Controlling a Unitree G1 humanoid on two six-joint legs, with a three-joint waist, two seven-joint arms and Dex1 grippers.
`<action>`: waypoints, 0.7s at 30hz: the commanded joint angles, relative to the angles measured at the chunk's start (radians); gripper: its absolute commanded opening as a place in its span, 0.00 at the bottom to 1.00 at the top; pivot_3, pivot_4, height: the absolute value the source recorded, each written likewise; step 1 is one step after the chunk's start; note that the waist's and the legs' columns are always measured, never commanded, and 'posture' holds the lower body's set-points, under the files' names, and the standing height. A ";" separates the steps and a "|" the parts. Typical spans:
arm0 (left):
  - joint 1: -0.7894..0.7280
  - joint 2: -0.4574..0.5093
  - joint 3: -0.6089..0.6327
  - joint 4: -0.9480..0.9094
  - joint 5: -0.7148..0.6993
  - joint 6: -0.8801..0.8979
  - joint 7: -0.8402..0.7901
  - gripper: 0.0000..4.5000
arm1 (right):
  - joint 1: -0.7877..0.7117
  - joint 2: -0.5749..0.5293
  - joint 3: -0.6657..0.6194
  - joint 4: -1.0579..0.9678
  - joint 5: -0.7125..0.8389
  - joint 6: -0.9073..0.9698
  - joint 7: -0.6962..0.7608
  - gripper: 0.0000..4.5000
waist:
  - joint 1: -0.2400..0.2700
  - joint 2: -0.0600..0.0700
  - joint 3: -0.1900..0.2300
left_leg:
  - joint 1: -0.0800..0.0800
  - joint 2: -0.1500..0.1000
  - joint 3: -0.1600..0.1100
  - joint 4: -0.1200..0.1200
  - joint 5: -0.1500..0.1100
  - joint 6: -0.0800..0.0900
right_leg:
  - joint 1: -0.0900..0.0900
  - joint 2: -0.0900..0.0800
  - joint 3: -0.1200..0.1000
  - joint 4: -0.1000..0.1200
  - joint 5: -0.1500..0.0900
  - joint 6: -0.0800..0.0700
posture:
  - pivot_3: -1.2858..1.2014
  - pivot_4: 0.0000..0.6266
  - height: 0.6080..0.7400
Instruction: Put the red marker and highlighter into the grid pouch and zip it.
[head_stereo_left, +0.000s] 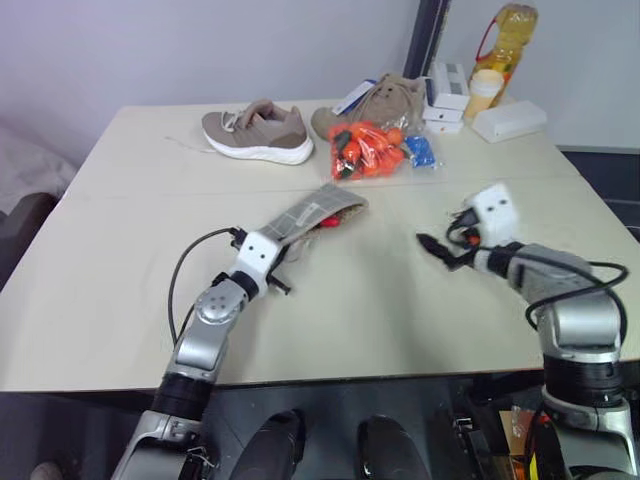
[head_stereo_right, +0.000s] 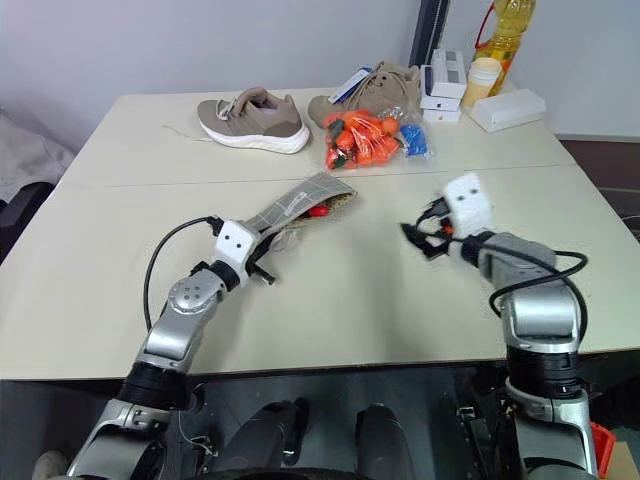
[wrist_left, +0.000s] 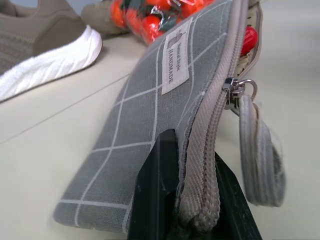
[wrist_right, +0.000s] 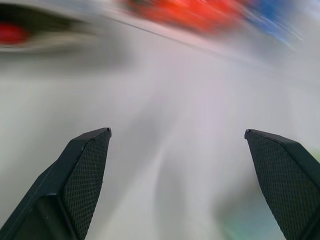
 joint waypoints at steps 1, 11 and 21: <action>-0.038 -0.022 -0.012 0.009 0.001 -0.008 0.006 0.00 | -0.031 0.053 -0.038 0.036 -0.053 0.034 -0.187 0.99 | 0.001 0.000 0.000 | 0.000 0.000 0.000 0.000 0.000 0.000 | 0.000 0.000 0.000 0.000 0.000 0.000 | 0.52 0.24 1.00; -0.048 -0.036 -0.004 0.015 0.004 -0.013 0.010 0.00 | -0.088 0.211 -0.138 0.229 -0.021 0.032 -0.426 0.87 | -0.001 0.000 0.000 | 0.000 -0.001 0.000 0.001 0.000 0.000 | 0.001 0.000 0.000 0.000 0.000 0.000 | 0.52 0.24 1.00; -0.037 -0.018 0.028 -0.004 -0.018 -0.016 0.009 0.00 | -0.093 0.103 0.060 0.173 -0.019 -0.091 -0.293 0.20 | -0.020 0.001 0.000 | 0.000 -0.001 0.000 0.000 0.000 0.000 | 0.001 0.000 0.000 0.000 0.000 0.000 | 0.52 0.24 1.00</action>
